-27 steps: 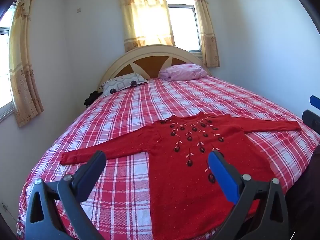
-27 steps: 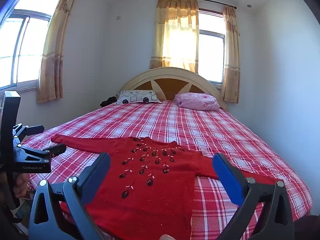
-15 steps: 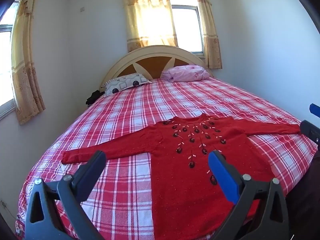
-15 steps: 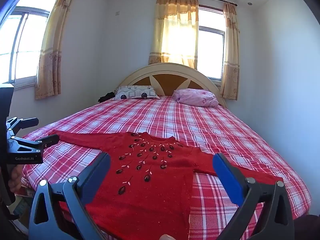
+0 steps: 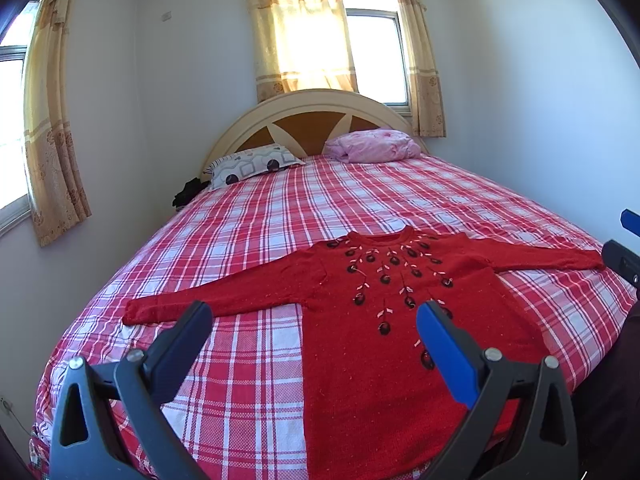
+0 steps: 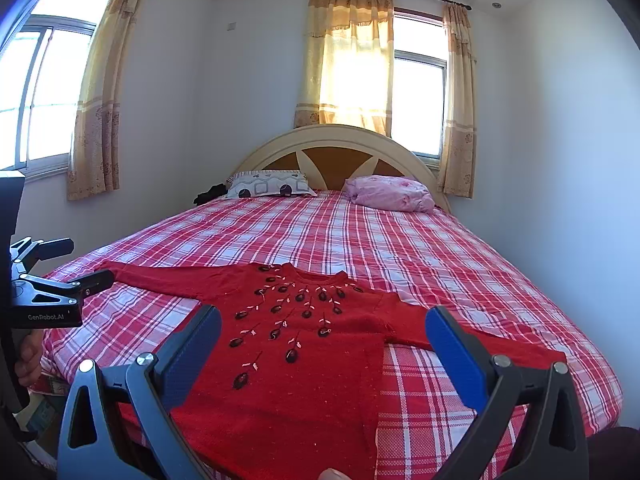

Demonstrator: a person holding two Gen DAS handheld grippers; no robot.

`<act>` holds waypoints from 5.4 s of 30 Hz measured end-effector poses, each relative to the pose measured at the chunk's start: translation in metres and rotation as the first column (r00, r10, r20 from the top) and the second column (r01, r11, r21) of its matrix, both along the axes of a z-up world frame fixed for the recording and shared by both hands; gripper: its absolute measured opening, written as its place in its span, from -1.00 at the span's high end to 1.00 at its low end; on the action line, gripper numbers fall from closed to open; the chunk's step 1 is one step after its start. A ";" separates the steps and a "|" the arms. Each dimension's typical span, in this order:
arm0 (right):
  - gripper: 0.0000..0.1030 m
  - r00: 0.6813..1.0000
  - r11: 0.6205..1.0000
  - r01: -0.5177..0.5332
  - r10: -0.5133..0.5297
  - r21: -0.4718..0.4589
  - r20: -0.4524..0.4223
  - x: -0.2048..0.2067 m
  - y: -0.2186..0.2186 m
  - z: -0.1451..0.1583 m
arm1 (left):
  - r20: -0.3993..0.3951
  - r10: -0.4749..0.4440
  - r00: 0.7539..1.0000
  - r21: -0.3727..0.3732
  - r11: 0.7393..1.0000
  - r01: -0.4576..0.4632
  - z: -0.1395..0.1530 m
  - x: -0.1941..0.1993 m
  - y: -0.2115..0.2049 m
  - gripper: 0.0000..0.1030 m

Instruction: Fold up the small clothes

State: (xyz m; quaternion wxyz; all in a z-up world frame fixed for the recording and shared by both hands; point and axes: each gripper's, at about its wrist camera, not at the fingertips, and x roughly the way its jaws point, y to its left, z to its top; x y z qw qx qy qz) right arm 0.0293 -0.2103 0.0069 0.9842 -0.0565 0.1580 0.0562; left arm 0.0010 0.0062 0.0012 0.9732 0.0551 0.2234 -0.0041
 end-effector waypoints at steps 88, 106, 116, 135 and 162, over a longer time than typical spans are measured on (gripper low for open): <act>-0.80 0.765 0.630 0.638 -0.451 0.443 -0.460 0.078 -0.381 -0.115 | -0.151 0.051 0.987 0.061 0.997 -0.043 -0.080 0.128 -0.004 -1.00; -0.08 0.775 0.554 0.622 -0.337 0.553 -0.534 0.139 -0.425 -0.157 | -0.251 0.086 0.964 0.103 0.993 -0.062 -0.123 0.191 -0.011 -1.00; 0.74 0.775 0.556 0.629 -0.388 0.544 -0.499 0.153 -0.426 -0.147 | -0.280 0.088 0.956 0.048 0.996 -0.077 -0.135 0.193 0.004 -1.00; 0.74 0.946 0.859 0.204 -0.051 0.469 -0.319 0.288 -0.219 -0.015 | -0.283 0.038 0.959 -0.096 0.993 -0.067 -0.138 0.183 0.028 -1.00; -0.75 0.784 0.959 0.156 -0.265 -0.234 -0.561 0.361 -0.173 -0.148 | -0.345 -0.005 0.939 -0.227 0.971 -0.078 -0.152 0.188 0.044 -1.00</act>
